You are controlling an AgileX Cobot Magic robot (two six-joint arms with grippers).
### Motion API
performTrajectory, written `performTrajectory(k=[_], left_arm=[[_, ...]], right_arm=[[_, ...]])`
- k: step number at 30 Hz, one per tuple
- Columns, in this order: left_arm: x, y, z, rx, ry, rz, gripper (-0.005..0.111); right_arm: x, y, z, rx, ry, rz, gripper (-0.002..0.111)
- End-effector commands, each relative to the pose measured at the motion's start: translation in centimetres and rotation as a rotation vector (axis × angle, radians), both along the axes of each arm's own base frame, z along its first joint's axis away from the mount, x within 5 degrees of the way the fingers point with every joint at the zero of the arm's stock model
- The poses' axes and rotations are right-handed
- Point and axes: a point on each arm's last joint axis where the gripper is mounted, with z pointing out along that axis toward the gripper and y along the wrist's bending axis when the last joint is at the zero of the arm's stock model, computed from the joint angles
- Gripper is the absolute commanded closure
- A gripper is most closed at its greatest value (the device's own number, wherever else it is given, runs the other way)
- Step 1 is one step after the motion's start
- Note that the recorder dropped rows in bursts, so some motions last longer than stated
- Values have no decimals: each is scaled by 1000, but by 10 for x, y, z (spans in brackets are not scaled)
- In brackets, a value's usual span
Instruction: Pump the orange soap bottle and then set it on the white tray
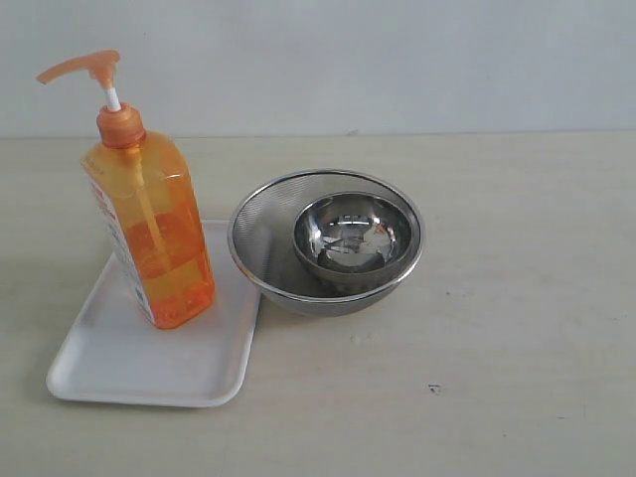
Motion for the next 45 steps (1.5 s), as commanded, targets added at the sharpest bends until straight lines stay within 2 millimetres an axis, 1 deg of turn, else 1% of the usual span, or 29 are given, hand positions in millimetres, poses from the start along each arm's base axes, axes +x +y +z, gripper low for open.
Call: performTrajectory(k=[1, 6, 23, 27, 31, 36, 38, 41, 45], left_arm=[[0, -1, -1, -1, 4, -9, 102], [-1, -1, -1, -5, 6, -12, 102], [-1, -2, -2, -65, 32, -31, 102], [-2, -6, -1, -47, 31, -70, 102], [-4, -9, 7, 59, -35, -104, 102], [-5, -11, 8, 64, -32, -135, 102], [-4, -8, 14, 49, -59, -91, 102], [-4, -3, 28, -17, -95, -43, 102], [-5, 8, 53, -79, -190, 60, 102]], right_arm=[[2, -3, -12, -4, 17, -41, 108], [2, 1, -17, -16, 73, -10, 108], [2, 1, -17, -16, 73, -10, 108], [2, 1, -17, -16, 73, -10, 108], [2, 1, -17, -16, 73, -10, 108], [2, 1, -17, -16, 73, -10, 108], [2, 1, -17, -16, 73, -10, 108], [2, 1, -17, -16, 73, -10, 108], [2, 1, -17, -16, 73, -10, 108]])
